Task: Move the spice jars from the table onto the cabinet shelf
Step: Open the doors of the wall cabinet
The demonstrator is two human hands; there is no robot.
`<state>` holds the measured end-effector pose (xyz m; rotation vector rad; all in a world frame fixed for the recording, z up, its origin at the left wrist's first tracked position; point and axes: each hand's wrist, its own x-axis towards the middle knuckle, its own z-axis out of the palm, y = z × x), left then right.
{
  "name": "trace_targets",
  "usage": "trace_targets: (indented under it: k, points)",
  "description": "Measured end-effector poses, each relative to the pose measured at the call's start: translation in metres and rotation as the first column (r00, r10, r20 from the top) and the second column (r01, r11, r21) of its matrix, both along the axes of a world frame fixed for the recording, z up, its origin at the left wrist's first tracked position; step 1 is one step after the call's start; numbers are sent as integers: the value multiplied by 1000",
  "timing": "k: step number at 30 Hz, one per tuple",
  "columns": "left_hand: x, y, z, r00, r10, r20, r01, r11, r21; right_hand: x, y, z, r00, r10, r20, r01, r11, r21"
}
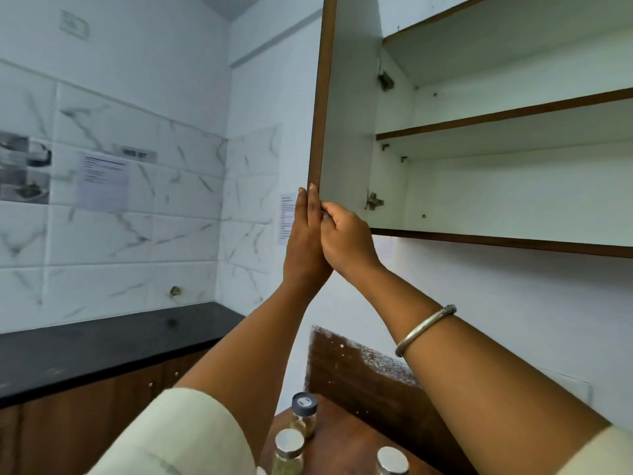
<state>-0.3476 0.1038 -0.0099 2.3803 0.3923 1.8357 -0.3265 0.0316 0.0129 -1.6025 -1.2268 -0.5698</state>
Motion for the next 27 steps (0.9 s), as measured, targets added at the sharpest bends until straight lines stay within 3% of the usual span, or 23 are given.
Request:
trace_targets:
  k: [6, 9, 11, 13, 16, 19, 27]
  points:
    - [-21, 58, -1, 996, -13, 90, 27, 988, -150, -4, 70, -15, 961, 219, -170, -228, 973, -37]
    - [-33, 89, 2, 996, -26, 84, 36, 992, -122, 0, 109, -25, 941, 274, -201, -276, 961, 17]
    - [-39, 113, 2, 996, -48, 74, 54, 995, -82, 3, 135, -32, 946, 260, -193, -263, 965, 12]
    - [-46, 134, -1, 995, 56, 82, -53, 998, -32, 5, 158, -37, 963, 207, -173, -218, 975, -48]
    - [-51, 169, -7, 1000, -9, 17, 10, 999, -31, 3, 189, -39, 979, 128, -156, -147, 982, -115]
    - [-53, 198, -11, 999, 38, -35, -39, 999, -38, -4, 213, -41, 978, 108, -176, -129, 985, -113]
    - [-46, 231, -27, 953, 202, -226, -155, 965, 210, 3, 228, -56, 999, 13, -31, -15, 997, -75]
